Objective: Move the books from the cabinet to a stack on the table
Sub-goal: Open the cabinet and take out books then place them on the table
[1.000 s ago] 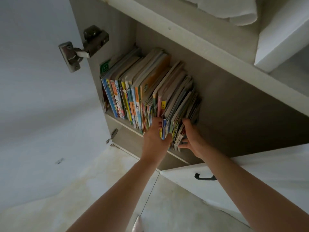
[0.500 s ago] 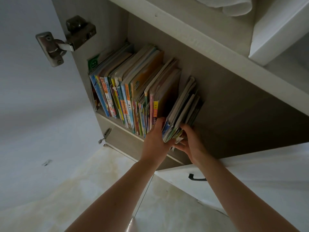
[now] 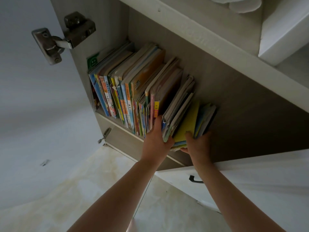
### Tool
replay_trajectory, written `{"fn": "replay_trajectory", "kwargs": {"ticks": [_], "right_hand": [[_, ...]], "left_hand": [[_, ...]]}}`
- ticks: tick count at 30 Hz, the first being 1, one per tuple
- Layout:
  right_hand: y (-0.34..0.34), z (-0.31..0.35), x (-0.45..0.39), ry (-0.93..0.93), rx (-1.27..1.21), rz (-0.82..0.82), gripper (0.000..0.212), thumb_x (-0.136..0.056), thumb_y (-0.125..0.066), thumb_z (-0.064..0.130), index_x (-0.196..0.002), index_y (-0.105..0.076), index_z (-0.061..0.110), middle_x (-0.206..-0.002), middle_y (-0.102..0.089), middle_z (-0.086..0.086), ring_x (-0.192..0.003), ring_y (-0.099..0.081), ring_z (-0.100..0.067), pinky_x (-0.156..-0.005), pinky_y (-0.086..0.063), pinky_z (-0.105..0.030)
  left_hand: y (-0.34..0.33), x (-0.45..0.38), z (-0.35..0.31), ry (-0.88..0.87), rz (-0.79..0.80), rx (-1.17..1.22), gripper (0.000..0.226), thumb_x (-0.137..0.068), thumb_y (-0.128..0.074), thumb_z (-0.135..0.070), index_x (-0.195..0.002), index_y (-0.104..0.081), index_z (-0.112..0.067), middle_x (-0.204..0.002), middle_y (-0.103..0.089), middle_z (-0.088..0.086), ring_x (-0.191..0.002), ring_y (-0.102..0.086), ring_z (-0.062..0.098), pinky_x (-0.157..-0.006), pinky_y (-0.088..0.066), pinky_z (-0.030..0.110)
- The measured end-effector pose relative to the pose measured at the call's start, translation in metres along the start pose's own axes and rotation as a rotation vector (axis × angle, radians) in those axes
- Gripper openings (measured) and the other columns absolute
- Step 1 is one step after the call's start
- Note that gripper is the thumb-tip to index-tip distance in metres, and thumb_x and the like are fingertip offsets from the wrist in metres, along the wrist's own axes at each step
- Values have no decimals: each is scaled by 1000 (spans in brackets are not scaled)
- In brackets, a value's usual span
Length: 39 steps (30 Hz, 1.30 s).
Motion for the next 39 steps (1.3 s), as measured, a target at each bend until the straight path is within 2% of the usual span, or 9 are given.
{"fn": "replay_trajectory", "kwargs": {"ticks": [3,8,13,16,18,25,30,33,39], "right_hand": [[0,-1,-4,65,91,-25,68,-79,-74,15,-134,-35,22,-115,-50,-2,-105,-61,-33,-78,-57,-54],[3,-6,-4,84,119,-81,80,-76,-77,16,-141,-32,28,-131,-52,-8,-113,-59,-33,-84,-56,-53],[-8,1,4,245,209,-22,86,-67,-78,43,-141,-36,29,-131,-59,4,-113,-59,-14,-95,-51,-36],[-8,-11,2,207,197,-87,74,-77,-72,30,-141,-37,21,-116,-60,0,-101,-62,-21,-89,-55,-46],[-5,-19,1,179,159,-137,75,-79,-72,27,-143,-35,17,-123,-58,-8,-108,-60,-28,-89,-53,-51],[-16,-4,-1,290,181,-142,62,-84,-69,15,-139,-42,6,-126,-59,-14,-113,-60,-27,-94,-53,-42],[-14,12,7,364,296,-88,53,-85,-65,14,-134,-46,9,-117,-64,-9,-105,-64,-24,-89,-55,-41],[-15,19,21,306,390,-38,48,-85,-64,19,-129,-47,15,-110,-64,-4,-99,-63,-23,-76,-58,-36],[-1,55,83,327,573,33,14,-83,-66,19,-86,-53,16,-68,-55,10,-64,-61,-11,-54,-49,-20]], "left_hand": [[-9,1,3,9,15,33,87,-83,-71,-26,-149,-14,-22,-138,-54,3,-117,-58,22,-87,-43,21],[-13,-1,13,54,-160,65,75,-81,-74,-29,-143,-32,-18,-130,-60,2,-114,-61,21,-86,-43,18],[-23,-6,23,90,-239,129,77,-78,-76,-33,-142,-35,-20,-131,-60,3,-116,-60,21,-97,-51,31],[-25,-8,27,93,-260,148,71,-80,-75,-30,-140,-37,-21,-129,-61,1,-114,-61,19,-94,-53,29],[-26,-9,28,103,-263,159,66,-80,-75,-28,-137,-42,-19,-126,-63,1,-112,-62,17,-90,-50,21],[-19,-14,23,53,-320,154,51,-81,-75,-27,-126,-55,-14,-108,-71,0,-92,-67,12,-83,-54,23],[-2,-11,9,-26,-349,27,39,-79,-75,-27,-112,-63,-10,-88,-74,4,-74,-70,21,-68,-56,24],[10,-1,-3,-82,-318,-65,37,-80,-74,-31,-110,-64,-13,-83,-73,2,-68,-69,18,-62,-58,27],[57,33,-16,-23,-178,-165,35,-78,-71,-33,-108,-65,-14,-79,-72,0,-62,-67,18,-60,-59,31]]}}
Point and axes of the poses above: each hand's wrist, its own x-axis away from the middle knuckle, its own y-axis out of the back of the hand, z = x × y, the point moved 7 cm from there along -x, towards the middle knuckle
